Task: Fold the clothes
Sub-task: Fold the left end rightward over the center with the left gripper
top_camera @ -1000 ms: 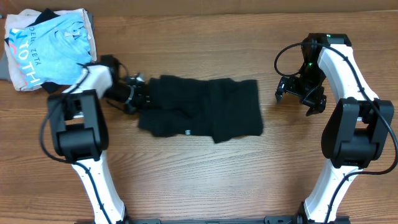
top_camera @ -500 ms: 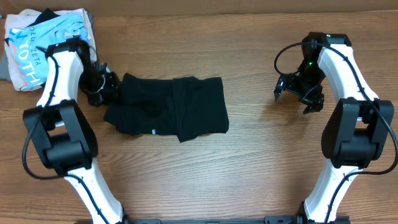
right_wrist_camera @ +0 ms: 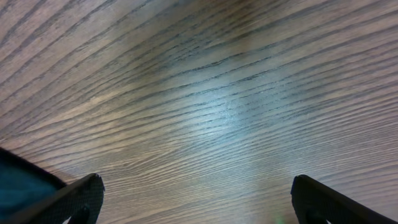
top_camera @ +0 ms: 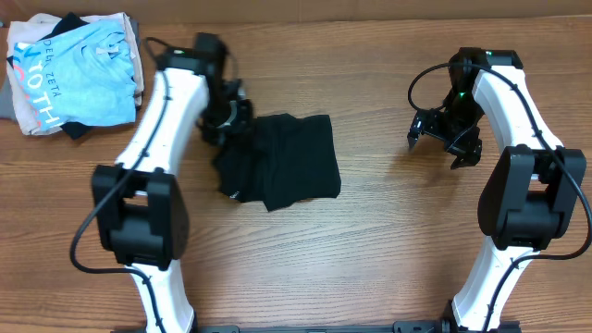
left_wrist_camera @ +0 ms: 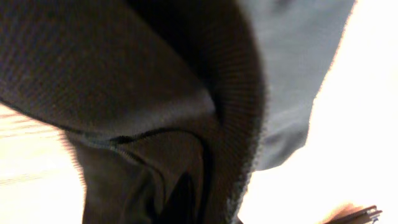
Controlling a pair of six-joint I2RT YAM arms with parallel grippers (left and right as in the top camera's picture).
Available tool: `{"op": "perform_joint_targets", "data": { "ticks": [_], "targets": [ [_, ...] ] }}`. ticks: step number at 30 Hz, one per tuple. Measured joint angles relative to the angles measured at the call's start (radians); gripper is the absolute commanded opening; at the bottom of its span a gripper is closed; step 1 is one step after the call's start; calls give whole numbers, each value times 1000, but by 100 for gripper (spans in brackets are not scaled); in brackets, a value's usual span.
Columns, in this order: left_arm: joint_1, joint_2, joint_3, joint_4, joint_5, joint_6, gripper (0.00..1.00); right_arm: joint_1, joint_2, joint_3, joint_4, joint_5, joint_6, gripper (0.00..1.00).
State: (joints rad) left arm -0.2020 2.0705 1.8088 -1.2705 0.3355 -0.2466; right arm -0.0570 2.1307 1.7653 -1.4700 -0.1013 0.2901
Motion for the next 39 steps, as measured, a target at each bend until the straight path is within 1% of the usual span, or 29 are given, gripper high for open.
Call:
{"op": "perform_joint_targets", "data": {
  "ticks": [5, 10, 14, 15, 16, 19, 24, 26, 27, 29, 31, 34, 37, 39],
  "targets": [
    [-113, 0, 0, 102, -2, -49, 4, 0, 0, 0, -2, 0, 0, 100],
    [-184, 0, 0, 176, -7, -95, 4, 7, 0, 0, -1, 0, 0, 100],
    [-214, 1, 0, 193, -7, -106, 16, 26, 0, 0, -1, 0, 0, 100],
    [-219, 3, 0, 195, -7, -116, 20, 32, 0, 0, 0, 0, 0, 100],
    [-224, 8, 0, 198, -7, -122, 28, 38, 0, 0, 1, 0, 0, 100],
    [-231, 33, 0, 214, -7, -140, 36, 53, 0, 0, 1, 0, -1, 100],
    [-233, 89, 0, 242, -7, -147, 36, 68, 0, 0, 5, -2, 0, 100],
    [-233, 94, 0, 249, -7, -147, 34, 68, 0, 0, 10, -3, 0, 100],
    [-233, 94, 0, 249, -7, -147, 31, 68, 0, 0, 13, -3, 0, 100],
    [-233, 94, 6, 244, -7, -147, 27, 68, 0, 0, 17, -3, 0, 100],
    [-232, 94, 25, 213, -7, -143, 28, 68, 0, 0, 20, -3, 0, 100],
    [-225, 94, 89, 138, -23, -135, 37, 68, 0, 0, 20, -4, 0, 100],
    [-206, 86, 165, 52, -72, -134, 43, 68, 0, 0, 20, -3, 0, 100],
    [-177, 73, 206, 10, -109, -130, 43, 68, 0, 0, 21, -4, 0, 100]
  ]
}}
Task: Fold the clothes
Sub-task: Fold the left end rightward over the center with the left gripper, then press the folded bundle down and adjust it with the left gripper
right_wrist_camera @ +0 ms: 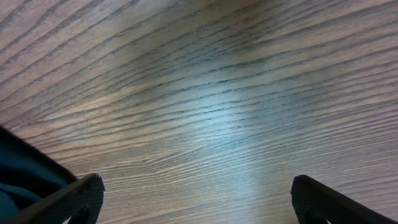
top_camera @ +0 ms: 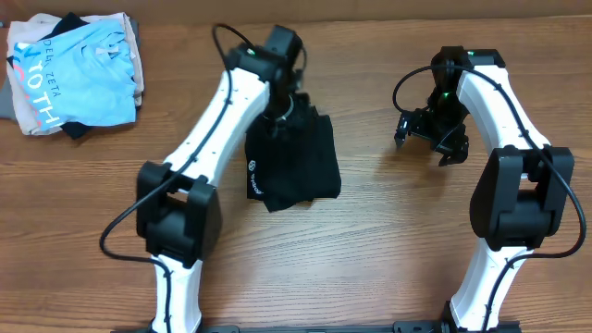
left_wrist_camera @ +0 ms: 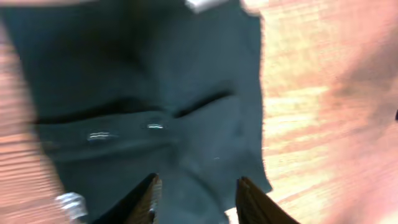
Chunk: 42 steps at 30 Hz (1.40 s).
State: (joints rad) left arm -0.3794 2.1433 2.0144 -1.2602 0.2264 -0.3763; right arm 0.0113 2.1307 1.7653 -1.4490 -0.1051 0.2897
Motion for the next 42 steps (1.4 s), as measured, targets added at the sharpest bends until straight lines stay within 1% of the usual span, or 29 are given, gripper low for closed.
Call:
{"op": "perform_joint_targets", "data": {
  "ticks": [1, 3, 4, 6, 10, 17, 26, 31, 35, 41, 42],
  "targets": [
    [16, -8, 9, -4, -10, 2, 40, 0, 0, 0, 1, 0, 0, 100],
    [53, -21, 12, -4, -26, 0, 22, 0, 0, 0, 8, 0, 0, 100],
    [68, -23, 12, -4, -30, 1, 19, 0, 0, 0, 10, 0, 0, 100],
    [92, -23, 3, 1, -33, 8, 17, 0, 0, 0, 10, -2, 0, 100],
    [92, -22, -63, 44, -32, 4, 4, 0, 0, 0, 13, -13, 1, 100],
    [14, 15, -205, 137, 16, -32, 4, 0, 0, 0, 10, -22, 0, 100],
    [-84, 89, -267, 162, 73, -68, 4, 0, 0, 0, 1, -22, 0, 100],
    [-126, 91, -267, 161, 97, -70, 4, 0, 0, 0, -4, -23, -1, 100],
    [-133, 92, -258, 115, 111, -70, 4, 0, 0, 0, -6, -23, -2, 100],
    [-122, 92, -132, 63, 114, -41, 5, 0, 0, 0, -2, -23, -2, 100],
    [-119, 92, -107, 61, 110, -36, 8, 0, 0, 0, -3, -23, -2, 100]
  ]
}}
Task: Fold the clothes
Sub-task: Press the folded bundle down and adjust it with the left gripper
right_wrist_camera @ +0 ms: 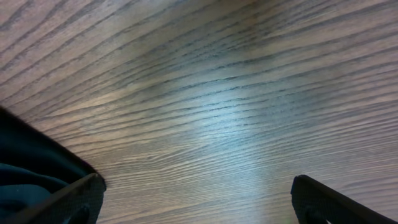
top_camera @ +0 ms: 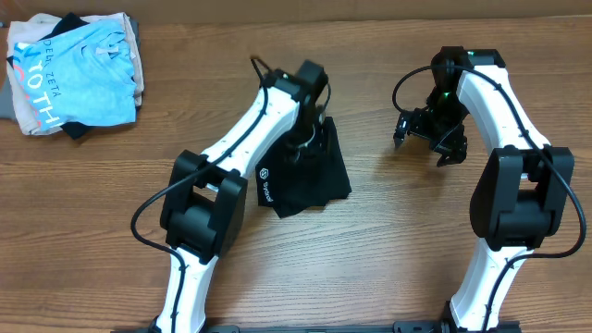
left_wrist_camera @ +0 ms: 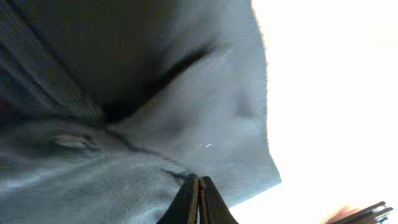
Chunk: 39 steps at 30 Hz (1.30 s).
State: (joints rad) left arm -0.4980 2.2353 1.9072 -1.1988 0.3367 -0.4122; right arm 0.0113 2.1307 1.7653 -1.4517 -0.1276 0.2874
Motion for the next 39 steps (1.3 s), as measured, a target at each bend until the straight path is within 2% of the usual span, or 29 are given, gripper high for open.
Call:
{"op": "perform_joint_targets", "data": {
  "ticks": [4, 15, 27, 30, 39],
  "targets": [
    [19, 0, 75, 10, -50, 4, 11, 0, 0, 0, 0, 0, 0, 100],
    [148, 0, 80, 139, -169, -24, 12, 0, 0, 0, 21, 0, 0, 100],
    [112, 95, 77, 208, -109, -38, 11, 0, 0, 0, 21, 0, 0, 100],
    [100, 119, 76, 240, -101, -47, 9, 0, 0, 0, 23, 0, 0, 100],
    [92, 127, 72, 332, -72, -50, 9, 0, 0, 0, 22, 0, 0, 100]
  ]
}}
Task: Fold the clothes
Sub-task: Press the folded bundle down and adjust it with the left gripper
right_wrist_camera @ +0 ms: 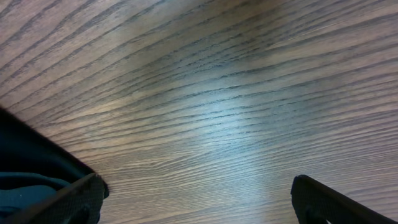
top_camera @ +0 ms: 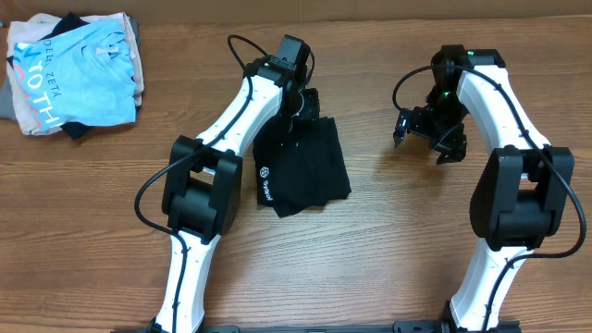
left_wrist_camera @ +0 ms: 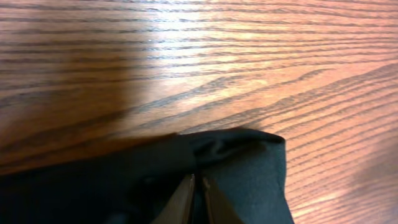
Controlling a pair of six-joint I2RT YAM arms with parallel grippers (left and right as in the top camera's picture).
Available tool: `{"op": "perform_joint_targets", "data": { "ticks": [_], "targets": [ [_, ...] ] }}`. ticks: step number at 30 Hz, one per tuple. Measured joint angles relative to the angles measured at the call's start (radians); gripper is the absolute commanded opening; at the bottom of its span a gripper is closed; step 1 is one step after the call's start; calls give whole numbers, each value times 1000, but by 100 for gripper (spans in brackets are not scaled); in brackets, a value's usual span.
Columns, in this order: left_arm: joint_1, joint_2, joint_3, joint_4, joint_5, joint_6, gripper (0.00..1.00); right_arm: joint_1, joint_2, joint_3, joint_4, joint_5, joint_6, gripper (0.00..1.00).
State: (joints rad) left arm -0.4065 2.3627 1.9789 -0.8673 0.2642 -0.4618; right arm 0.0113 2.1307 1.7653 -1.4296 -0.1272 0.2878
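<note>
A black garment [top_camera: 310, 171] with a white logo lies folded into a narrow block at the table's middle. Its far edge [left_wrist_camera: 249, 180] puckers round the tips of my left gripper [top_camera: 303, 109], which stands at that far edge. In the left wrist view the left gripper [left_wrist_camera: 196, 182] has its fingers pressed almost together on the dark cloth. My right gripper [top_camera: 424, 139] hangs open to the right of the garment. In the right wrist view the right gripper [right_wrist_camera: 199, 199] has only bare wood between its fingers, with a corner of the black cloth [right_wrist_camera: 25, 162] at the left.
A stack of folded clothes [top_camera: 74, 74], topped by a light blue printed shirt, sits at the far left corner. The wooden table [top_camera: 407, 240] runs round the garment. Both white arms reach in from the near edge.
My left gripper has moved from over the garment's middle to its far edge, still shut. The garment keeps its narrow folded shape. The right arm has not moved.
At first the garment lay wider, and my left gripper held cloth at its left side. Then the left side lay folded over and the gripper was open above it. Then the gripper was shut over the narrower garment, and now it is at the far edge.
</note>
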Motion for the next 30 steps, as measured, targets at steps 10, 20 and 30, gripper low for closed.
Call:
{"op": "perform_joint_targets", "data": {
  "ticks": [10, 20, 30],
  "targets": [
    [0, 5, 182, -248, 91, 95, 9, 0, 0, 0, 1, 0, 0, 100],
    [9, 5, 408, -691, 107, 232, 17, 0, 0, 0, 17, 0, 0, 100],
    [-44, 6, 228, -714, 107, 267, 10, 0, 0, 0, 31, 0, 0, 100]
  ]
}}
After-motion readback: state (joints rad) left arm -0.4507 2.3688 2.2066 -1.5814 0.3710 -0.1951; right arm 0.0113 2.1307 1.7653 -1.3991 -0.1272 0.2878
